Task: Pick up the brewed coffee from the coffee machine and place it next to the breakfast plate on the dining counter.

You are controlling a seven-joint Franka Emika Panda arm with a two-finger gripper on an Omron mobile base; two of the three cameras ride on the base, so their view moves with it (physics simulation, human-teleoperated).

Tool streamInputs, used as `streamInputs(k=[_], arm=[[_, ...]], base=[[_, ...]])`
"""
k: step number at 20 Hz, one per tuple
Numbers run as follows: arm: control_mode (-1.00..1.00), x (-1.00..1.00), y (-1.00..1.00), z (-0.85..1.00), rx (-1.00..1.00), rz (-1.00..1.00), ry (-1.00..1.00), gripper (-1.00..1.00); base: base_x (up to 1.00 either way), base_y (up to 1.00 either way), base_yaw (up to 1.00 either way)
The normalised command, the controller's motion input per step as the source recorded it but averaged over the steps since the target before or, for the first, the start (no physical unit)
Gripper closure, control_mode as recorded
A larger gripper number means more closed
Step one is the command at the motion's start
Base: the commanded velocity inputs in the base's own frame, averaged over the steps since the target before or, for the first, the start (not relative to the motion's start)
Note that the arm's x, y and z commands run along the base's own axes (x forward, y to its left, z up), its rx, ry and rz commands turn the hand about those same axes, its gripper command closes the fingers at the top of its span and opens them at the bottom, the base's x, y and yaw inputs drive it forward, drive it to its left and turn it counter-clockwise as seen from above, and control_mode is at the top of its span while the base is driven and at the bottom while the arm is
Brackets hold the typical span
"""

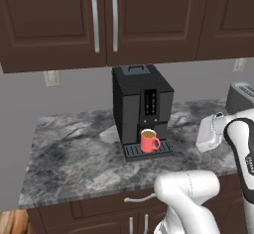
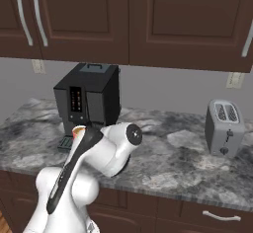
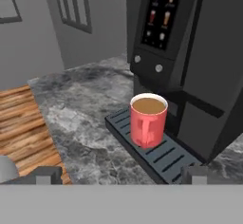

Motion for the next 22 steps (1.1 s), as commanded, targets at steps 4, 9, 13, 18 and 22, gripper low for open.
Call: streamInputs(k=[4, 9, 13, 18, 22], arm=[[-1.0, 0.09, 0.25, -0.76, 0.04, 0.16, -0.02, -1.0], [-1.0, 0.23, 0.74, -0.64, 0.02, 0.01, 0.0, -1.0], [-1.0, 0.0, 0.04, -0.08, 0.02, 0.0, 0.0, -1.0], [-1.0, 0.18, 0.0, -0.11, 0.0, -0.04, 0.0, -1.0], [-1.0, 0.4, 0.28, -0.24, 0.0, -0.01, 0.08, -1.0]], base=[[0.0, 0.0, 0.0], [0.0, 0.0, 0.0], [0.0, 0.0, 0.0], [0.0, 0.0, 0.0], [0.0, 0.0, 0.0]])
